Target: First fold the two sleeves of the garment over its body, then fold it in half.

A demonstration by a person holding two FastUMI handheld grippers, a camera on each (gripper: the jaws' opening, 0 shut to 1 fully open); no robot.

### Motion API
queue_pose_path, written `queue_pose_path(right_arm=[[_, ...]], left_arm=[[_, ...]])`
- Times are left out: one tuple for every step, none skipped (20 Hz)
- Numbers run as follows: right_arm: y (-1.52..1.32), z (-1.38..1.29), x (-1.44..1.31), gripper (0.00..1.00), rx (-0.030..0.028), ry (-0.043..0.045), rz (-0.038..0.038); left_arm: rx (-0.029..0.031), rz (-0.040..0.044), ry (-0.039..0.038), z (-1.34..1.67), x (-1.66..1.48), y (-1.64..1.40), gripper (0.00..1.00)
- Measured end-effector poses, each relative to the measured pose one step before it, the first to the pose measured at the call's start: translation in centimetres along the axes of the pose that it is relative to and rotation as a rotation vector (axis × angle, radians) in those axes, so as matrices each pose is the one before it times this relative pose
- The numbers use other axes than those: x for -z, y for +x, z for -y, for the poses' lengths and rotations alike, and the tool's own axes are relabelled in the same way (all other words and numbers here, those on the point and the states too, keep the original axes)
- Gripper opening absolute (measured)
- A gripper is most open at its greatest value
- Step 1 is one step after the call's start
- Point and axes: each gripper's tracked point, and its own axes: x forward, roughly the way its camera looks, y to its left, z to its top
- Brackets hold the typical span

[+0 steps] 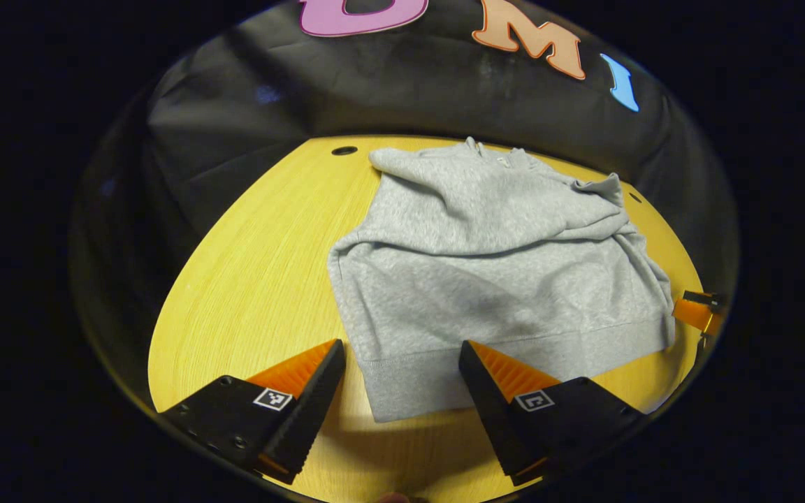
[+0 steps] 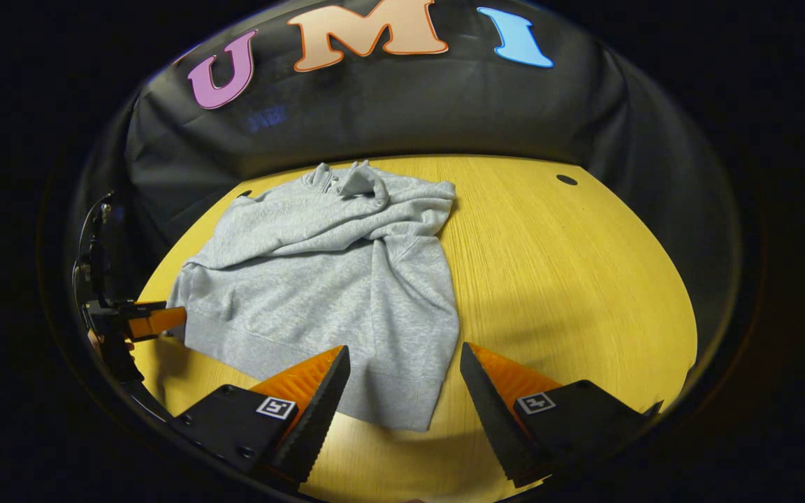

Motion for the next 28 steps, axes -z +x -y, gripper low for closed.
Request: queue_pose_path(right_arm=[[0.258,-0.072,0.445,0.99,0.00122,-0.00648,-0.01362],[0.179,-0.049,0.434,0.95,0.0034,-0.00348,-0.01275],[0.236,-0.086,0.41,0.95,0.00365,0.00113,-0.00981],[0.264,-0.174,0.445,0.95,0.00162,0.00686,-0.01403],[0.282,-0.088,0.615,0.95,0.00186,0.00788,-0.01901],[0.069,0.045,0.796,0.95,0.01318,-0.00117,-0.03216],[0.057,-0.016,-0.432,0.99,0.01106,-0.01437,0.02475],[0.074,-0.126,0.317,0.98,0.00719,-0.01845,-0.015],[-0.154,-0.112,-0.189,0.98,-0.00262,-0.01042,0.00732],[-0.059,-0.439,0.206,0.95,-0.00929,0.00183,-0.0187],[0.162,-0.188,-0.108,0.88,-0.01225,-0.00017,-0.00132],[0.041,-0.362,0.151,0.74,-0.00804,0.00104,-0.01406],[-0.043,-0.387,-0.15,0.62,-0.01404,0.0003,-0.0003],[0.117,-0.534,0.172,0.5,-0.01422,0.01394,-0.01747],[0.007,-0.056,-0.195,0.38,0.00553,0.00822,0.01049],[0.122,-0.312,0.204,0.27,-0.00923,0.00875,-0.01299],[-0.1,0.088,-0.258,0.16,-0.0116,0.00188,0.00657],[0.241,0.065,0.214,0.11,0.00236,0.02715,-0.00438],[-0.049,-0.143,-0.35,0.07,-0.0004,0.00863,0.02203],[-0.055,-0.031,0.026,0.04,-0.00748,-0.02118,-0.00567],[-0.189,0.04,0.035,0.03,-0.00532,-0.01284,-0.0083],[-0.066,-0.115,-0.096,0.03,-0.00834,0.00218,-0.00671],[-0.278,-0.026,-0.003,0.03,-0.01212,0.00852,-0.01557],[-0.292,-0.153,-0.177,0.03,-0.0147,0.01435,-0.00423],[-0.403,0.109,-0.437,0.03,-0.00616,0.00904,0.01826],[-0.194,0.035,0.121,0.02,-0.00747,0.00117,-0.00308],[-0.251,-0.016,-0.085,0.03,-0.00751,0.00291,-0.00415],[-0.08,-0.032,0.116,0.03,-0.00742,0.00098,-0.01332]], left_arm=[[-0.0008,0.00602,0.00338,0.115,-0.098,-0.055,0.98],[-0.00005,0.00366,0.0037,-0.093,-0.008,0.246,0.99],[-0.0013,-0.00268,-0.00304,0.009,0.15,-0.112,0.98],[-0.00159,0.01536,-0.00382,0.043,-0.242,0.155,0.98],[-0.00385,0.00032,-0.00208,0.068,0.056,-0.072,0.98],[-0.00171,0.01187,-0.00096,0.04,-0.073,0.012,0.96],[0.00247,0.0009,-0.00172,0.263,-0.015,0.094,0.95],[0.00104,0.00297,0.00454,0.171,0.132,-0.032,0.89],[-0.00017,-0.00324,0.00408,0.021,-0.119,0.09,0.87],[0.00921,-0.00948,0.00415,0.118,0.079,0.009,0.83],[0.01401,-0.00816,0.00717,0.234,-0.078,-0.091,0.83],[0.02042,-0.00773,0.01058,0.15,-0.04,0.204,0.74],[0.01469,0.00371,-0.00172,0.118,-0.239,0.061,0.69],[0.01199,0.00296,-0.00483,0.206,-0.166,0.151,0.48],[0.01533,0.00373,-0.00723,0.256,-0.076,0.095,0.42],[0.01259,0.0077,-0.0098,0.279,-0.121,0.059,0.3],[0.00769,0.00907,-0.01932,0.199,-0.035,0.113,0.21],[0.00999,0.00916,-0.01144,0.139,-0.111,0.056,0.1],[0.00841,0.00173,-0.00852,0.093,-0.097,0.103,0.06],[0.00392,-0.00884,-0.01296,-0.001,0.081,0.042,0.01],[0.00185,-0.01384,-0.00971,0.095,-0.017,-0.047,0.0],[0.00061,-0.01351,-0.00674,-0.047,0.065,0.026,0.0],[0.00024,-0.01193,0.00311,-0.009,0.148,-0.154,0.0],[-0.00112,-0.00768,-0.00125,-0.096,0.167,-0.243,0.0],[0.00156,-0.01107,-0.00441,-0.038,0.259,-0.292,0.0],[0.00405,-0.00652,-0.00838,-0.001,0.139,-0.114,0.0],[0.00517,-0.00959,-0.00771,0.082,0.19,-0.191,0.0],[0.00332,-0.00975,-0.00406,-0.108,-0.031,0.025,0.0]])
